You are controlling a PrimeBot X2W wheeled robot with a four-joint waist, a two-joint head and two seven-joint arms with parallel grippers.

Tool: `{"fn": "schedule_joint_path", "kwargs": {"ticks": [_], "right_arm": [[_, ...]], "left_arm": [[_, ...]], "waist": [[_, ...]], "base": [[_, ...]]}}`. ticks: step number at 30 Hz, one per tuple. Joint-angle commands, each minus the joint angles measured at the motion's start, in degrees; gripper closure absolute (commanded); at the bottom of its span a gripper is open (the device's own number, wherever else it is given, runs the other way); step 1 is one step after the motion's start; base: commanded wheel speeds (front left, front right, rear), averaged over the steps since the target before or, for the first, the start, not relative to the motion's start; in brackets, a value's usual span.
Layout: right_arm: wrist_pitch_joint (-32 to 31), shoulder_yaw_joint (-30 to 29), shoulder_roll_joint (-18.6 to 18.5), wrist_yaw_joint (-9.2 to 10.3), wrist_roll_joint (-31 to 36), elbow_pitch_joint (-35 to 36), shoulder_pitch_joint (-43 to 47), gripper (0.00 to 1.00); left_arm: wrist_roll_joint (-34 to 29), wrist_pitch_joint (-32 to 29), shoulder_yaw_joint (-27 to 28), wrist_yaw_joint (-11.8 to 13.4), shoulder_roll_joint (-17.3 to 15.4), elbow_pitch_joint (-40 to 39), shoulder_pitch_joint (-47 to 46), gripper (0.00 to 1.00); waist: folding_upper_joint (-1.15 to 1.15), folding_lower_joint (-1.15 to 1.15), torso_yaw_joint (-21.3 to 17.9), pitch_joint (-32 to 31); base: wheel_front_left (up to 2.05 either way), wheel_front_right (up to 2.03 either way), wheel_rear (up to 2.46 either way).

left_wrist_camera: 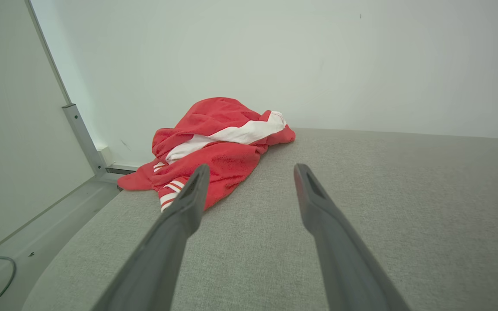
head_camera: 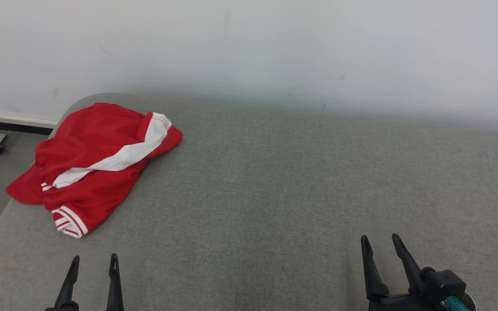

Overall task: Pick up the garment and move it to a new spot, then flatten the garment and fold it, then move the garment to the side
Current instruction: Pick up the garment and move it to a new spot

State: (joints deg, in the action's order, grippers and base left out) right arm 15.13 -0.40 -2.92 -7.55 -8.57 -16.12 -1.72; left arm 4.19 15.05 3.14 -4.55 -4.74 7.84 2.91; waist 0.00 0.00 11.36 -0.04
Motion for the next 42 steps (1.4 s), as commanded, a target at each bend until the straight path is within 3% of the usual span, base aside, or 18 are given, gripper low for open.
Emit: {"fn": "schedule_joint_path", "kwargs": {"ticks": [1, 15, 24, 34, 42], "right_arm": [[0.0, 0.2, 0.1, 0.12, -0.5, 0.0, 0.5, 0.0], [0.0, 1.1, 0.1, 0.12, -1.1, -0.5, 0.7, 0.0], [0.0, 1.5, 0.1, 0.12, -1.1, -0.7, 0.6, 0.0], [0.0, 2.0, 0.1, 0.12, -0.2, -0.6, -0.7, 0.0], [0.0, 2.3, 0.1, 0.12, 2.3, 1.0, -3.4, 0.0]], "left_arm": [[0.5, 0.2, 0.2, 0.0, 0.1, 0.0, 0.5, 0.0], [0.3, 0.2, 1.6, 0.7, -0.3, 0.4, 1.2, 0.0], [0.0, 0.2, 2.4, 1.8, 0.0, -0.4, 1.8, 0.0], [0.9, 0.2, 3.5, 2.5, 0.3, -0.9, -0.3, 0.0], [2.5, 0.2, 6.1, 1.6, -1.6, -0.7, -9.1, 0.0]], "waist": [[0.0, 0.0, 3.7, -0.1], [0.0, 0.0, 11.7, -0.6], [0.0, 0.0, 13.6, -0.6], [0.0, 0.0, 12.4, 0.9], [0.0, 0.0, 6.9, 5.6]], "base": [[0.0, 0.0, 0.0], [0.0, 0.0, 0.0], [0.0, 0.0, 0.0], [0.0, 0.0, 0.0], [0.0, 0.0, 0.0]]}}
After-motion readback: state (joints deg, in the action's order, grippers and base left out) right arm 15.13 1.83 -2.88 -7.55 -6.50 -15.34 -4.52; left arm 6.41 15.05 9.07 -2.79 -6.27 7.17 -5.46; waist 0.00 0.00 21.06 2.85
